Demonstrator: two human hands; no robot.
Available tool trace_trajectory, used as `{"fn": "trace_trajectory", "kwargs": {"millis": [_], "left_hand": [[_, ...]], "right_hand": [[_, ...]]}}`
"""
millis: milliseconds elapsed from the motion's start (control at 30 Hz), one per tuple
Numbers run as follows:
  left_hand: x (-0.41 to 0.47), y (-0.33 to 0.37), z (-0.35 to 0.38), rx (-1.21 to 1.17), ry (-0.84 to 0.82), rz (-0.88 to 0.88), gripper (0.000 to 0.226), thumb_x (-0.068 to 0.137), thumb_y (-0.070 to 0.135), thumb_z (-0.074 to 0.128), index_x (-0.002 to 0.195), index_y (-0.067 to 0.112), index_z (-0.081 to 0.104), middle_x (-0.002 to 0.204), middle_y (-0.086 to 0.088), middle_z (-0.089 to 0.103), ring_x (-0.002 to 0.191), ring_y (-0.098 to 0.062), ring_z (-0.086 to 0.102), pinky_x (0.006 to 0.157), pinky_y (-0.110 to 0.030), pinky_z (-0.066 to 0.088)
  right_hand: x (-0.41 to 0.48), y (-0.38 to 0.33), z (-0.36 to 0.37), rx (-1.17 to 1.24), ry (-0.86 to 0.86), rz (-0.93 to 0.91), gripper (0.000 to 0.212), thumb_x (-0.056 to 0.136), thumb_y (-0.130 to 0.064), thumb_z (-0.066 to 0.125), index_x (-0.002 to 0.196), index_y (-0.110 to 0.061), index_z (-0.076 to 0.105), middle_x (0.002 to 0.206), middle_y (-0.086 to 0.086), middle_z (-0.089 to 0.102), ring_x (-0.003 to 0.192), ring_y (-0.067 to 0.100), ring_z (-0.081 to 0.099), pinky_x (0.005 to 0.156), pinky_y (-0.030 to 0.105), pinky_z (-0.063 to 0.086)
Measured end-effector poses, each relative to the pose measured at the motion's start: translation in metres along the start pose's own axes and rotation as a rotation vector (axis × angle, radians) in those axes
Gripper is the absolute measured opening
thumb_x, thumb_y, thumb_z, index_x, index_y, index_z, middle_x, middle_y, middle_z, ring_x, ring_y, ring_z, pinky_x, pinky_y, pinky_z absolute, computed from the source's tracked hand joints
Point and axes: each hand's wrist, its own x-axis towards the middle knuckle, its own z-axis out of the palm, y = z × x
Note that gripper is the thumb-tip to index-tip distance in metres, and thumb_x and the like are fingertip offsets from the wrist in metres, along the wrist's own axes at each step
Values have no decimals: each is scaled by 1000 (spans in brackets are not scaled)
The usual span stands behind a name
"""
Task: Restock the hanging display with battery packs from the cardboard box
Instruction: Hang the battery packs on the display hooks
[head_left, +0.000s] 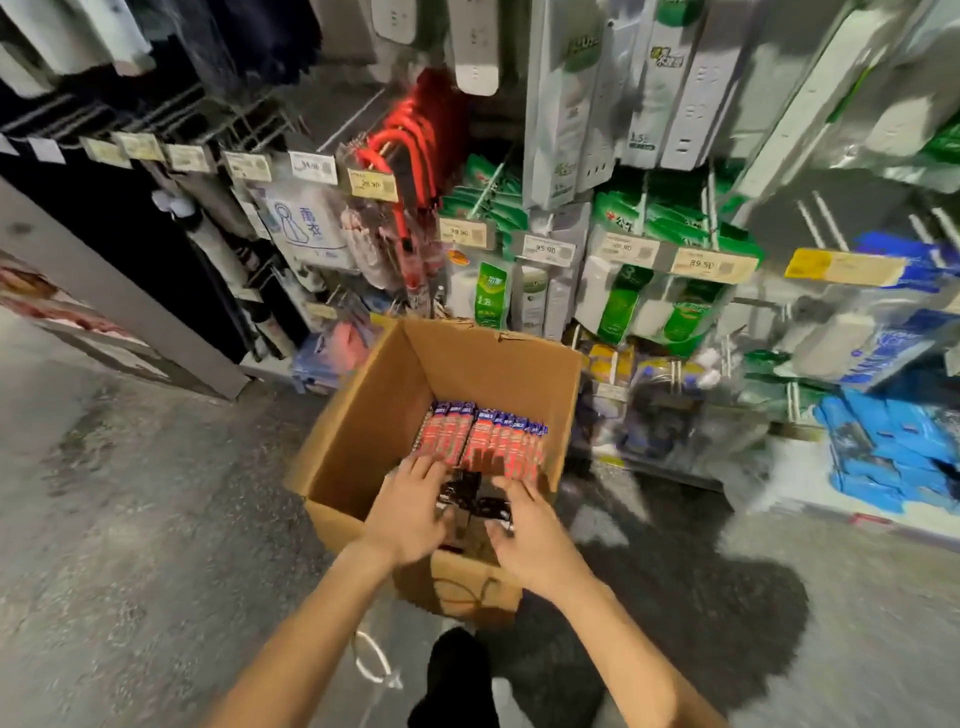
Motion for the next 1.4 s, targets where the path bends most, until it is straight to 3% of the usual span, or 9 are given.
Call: {"fn": "trace_trajectory", "kwargs": {"millis": [200, 333, 400, 467, 533, 800, 1100, 1300, 1400], "left_hand": [[79, -67, 28, 47, -372, 9, 58, 92, 30, 58, 146, 15, 44, 148, -5, 47, 137, -27, 41, 110, -38, 37], [123, -91, 64, 77, -559, 37, 58, 86, 37, 65, 139, 16, 51, 146, -8, 51, 135, -27, 45, 109, -39, 42], [140, -93, 85, 186, -705, 73, 76, 87, 42, 66, 151, 14, 36, 156, -9, 36, 145, -31, 30, 119, -45, 29], [151, -93, 107, 285, -775, 83, 85, 88, 46, 66, 155, 13, 26, 160, -10, 28, 149, -33, 20, 123, -47, 17], [155, -93, 127, 349, -773, 95, 87, 87, 49, 67, 155, 14, 25, 160, -12, 28, 149, -34, 20, 124, -47, 11], [161, -90, 146, 440, -596, 114, 68, 85, 19, 70, 146, 11, 41, 146, -13, 46, 135, -29, 41, 117, -49, 18], [174, -102, 136, 240, -602, 73, 27, 91, 19, 62, 116, 24, 66, 124, -3, 59, 118, -21, 53, 107, -43, 25], [174, -98, 117, 188, -674, 83, 41, 91, 29, 63, 131, 21, 60, 135, -4, 53, 128, -24, 47, 113, -42, 26], [170, -93, 93, 33, -711, 46, 33, 92, 24, 65, 122, 11, 63, 135, -4, 51, 126, -27, 48, 107, -37, 40]], "right_hand": [[78, -5, 40, 136, -33, 292, 52, 101, -12, 50, 152, -15, 39, 145, 4, 53, 138, 23, 47, 105, 22, 37], [110, 3, 64, 252, 61, 377, 31, 97, -5, 56, 127, -16, 57, 110, -16, 56, 106, -1, 50, 82, 0, 34], [125, 11, 77, 277, 93, 423, 37, 95, -6, 60, 129, -17, 58, 117, -12, 58, 110, 0, 49, 90, 4, 34], [137, 24, 94, 271, 70, 490, 46, 89, -7, 64, 132, -24, 56, 127, -9, 61, 120, 6, 54, 105, 22, 43], [147, 36, 104, 231, 33, 569, 57, 88, -12, 65, 140, -29, 49, 140, -3, 55, 133, 18, 50, 111, 38, 44], [178, 80, 128, -274, -270, 733, 89, 92, -40, 65, 160, -19, 11, 167, 9, 9, 153, 36, 9, 123, 50, 19], [185, 72, 121, -543, -344, 578, 89, 87, -21, 71, 158, -12, 18, 163, 14, 21, 152, 35, 14, 124, 52, 14], [179, 67, 128, -511, -271, 561, 62, 87, -29, 74, 143, -17, 51, 159, 11, 26, 148, 34, 16, 122, 52, 18], [171, 68, 129, -317, -145, 547, 49, 91, -30, 70, 137, -18, 56, 156, 6, 29, 146, 29, 24, 122, 46, 26]]}}
